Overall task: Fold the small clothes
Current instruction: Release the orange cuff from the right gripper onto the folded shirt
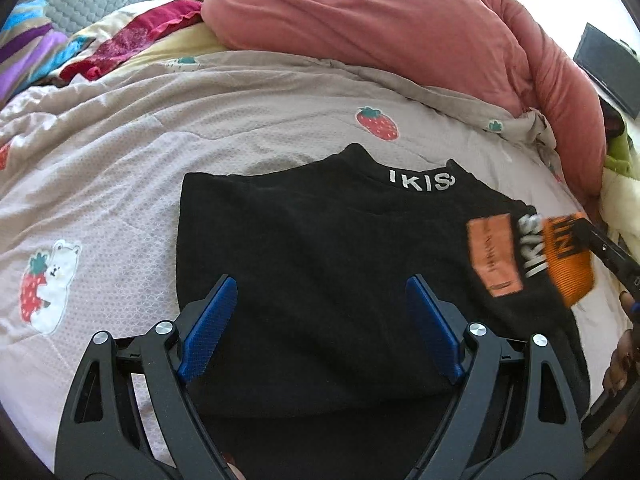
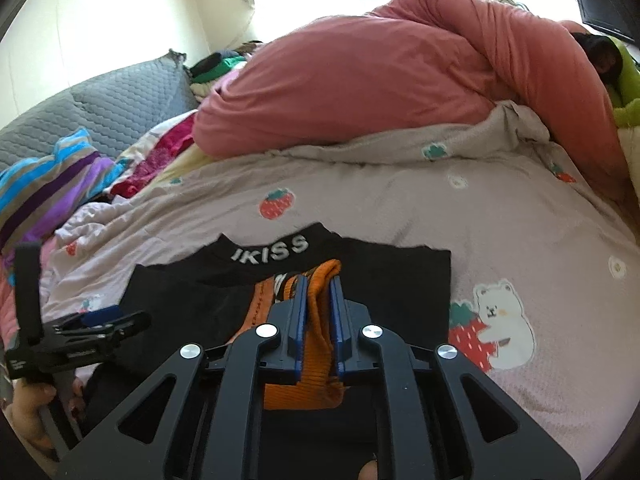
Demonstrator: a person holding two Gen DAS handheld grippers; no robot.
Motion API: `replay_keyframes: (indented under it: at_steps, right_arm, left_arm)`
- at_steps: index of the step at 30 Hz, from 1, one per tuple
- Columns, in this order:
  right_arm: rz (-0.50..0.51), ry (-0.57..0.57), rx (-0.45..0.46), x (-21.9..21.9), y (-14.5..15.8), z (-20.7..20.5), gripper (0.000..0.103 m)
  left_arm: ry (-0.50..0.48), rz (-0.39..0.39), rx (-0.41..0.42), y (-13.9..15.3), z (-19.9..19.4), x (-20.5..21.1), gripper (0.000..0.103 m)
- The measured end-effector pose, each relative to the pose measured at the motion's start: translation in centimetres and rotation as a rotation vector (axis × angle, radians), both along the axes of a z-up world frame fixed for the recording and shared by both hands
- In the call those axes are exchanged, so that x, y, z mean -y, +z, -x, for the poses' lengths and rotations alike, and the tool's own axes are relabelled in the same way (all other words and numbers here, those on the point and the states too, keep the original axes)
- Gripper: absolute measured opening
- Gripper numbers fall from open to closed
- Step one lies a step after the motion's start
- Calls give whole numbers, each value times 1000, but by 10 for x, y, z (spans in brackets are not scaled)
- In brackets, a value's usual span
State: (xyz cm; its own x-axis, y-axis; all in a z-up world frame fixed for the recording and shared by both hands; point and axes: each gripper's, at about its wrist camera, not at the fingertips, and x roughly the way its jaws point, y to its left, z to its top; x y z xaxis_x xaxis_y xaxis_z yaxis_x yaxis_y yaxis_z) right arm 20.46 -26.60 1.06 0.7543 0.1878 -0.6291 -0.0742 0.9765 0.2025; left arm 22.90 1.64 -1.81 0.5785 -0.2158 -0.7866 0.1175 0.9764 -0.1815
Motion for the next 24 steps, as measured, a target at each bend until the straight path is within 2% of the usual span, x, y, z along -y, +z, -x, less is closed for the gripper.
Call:
replay_keyframes:
  at_steps: [2, 3, 6, 11, 16, 19, 21, 24]
  right_arm:
    - [16, -23, 10, -1, -1, 3, 31]
    - [38, -33, 14, -2, -1, 5, 33]
    - [73, -15, 15, -11, -5, 8, 33]
    - [120, 71, -12, -37, -15, 8, 33]
    - [150, 163, -83, -59, -31, 3, 33]
    - [198, 160, -129, -62, -43, 1, 33]
    - [266, 119, -181, -58, -57, -1, 33]
    - [232, 110, -193, -51, -67, 2, 33]
  left_arm:
    - [-11, -6, -3, -2, -1, 1, 79]
    - [-12, -5, -8, -3, -1, 1, 79]
    - [-10, -10, -38, -10, -2, 0, 79]
    - [-30, -72, -75, -25, 0, 4, 77]
    - [-37, -63, -77, -27, 2, 1, 77]
    - [-40, -61, -76, -27, 4, 0, 77]
    - [-43, -65, -75, -27, 6, 0, 77]
    - [-41, -74, -75, -27, 7, 2, 77]
